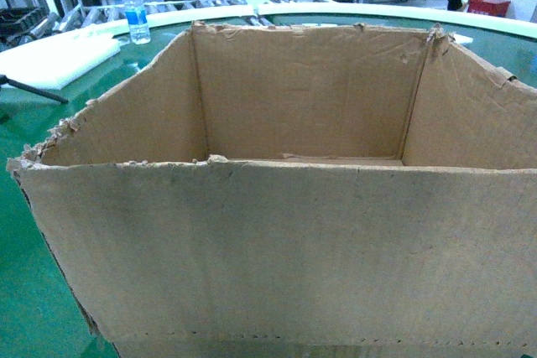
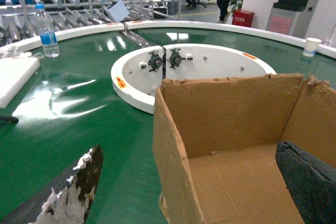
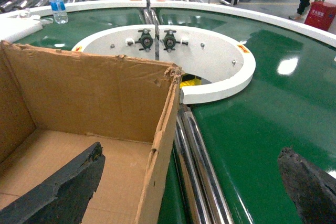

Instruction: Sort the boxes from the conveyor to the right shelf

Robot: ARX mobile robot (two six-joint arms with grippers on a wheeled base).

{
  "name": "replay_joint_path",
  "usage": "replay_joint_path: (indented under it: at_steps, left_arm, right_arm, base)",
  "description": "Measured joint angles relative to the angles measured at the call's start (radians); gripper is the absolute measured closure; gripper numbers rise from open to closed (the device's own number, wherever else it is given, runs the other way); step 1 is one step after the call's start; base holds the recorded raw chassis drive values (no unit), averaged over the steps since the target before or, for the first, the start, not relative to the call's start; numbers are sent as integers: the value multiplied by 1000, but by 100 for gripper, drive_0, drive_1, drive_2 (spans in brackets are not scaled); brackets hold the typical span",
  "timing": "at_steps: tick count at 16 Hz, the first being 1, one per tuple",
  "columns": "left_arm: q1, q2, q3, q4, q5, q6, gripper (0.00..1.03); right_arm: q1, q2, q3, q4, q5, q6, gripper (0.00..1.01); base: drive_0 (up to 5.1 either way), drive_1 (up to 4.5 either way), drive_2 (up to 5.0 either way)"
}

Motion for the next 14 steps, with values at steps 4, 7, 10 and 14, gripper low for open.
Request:
replay_joint_path:
  at_steps: [4,7,10,14]
  left_arm:
    - [-4,79,58,-18,-7,9,5]
    - [-4,168,117,-25,-24,30,5]
    - [-3,232,160,-53,-6,32,5]
    - [-22,488,272,-302,10,-61,5]
  right_arm:
    - [9,73,56,-26,-11,-2,3]
    - [11,155,106,-48,-21,-10,3]
    - [18,221,150,-94,-48,-23,3]
    - [28,449,267,-188,-52,-58,3]
  base:
    - [0,0,0]
    - [0,0,0]
    - [0,0,0]
    - [0,0,0]
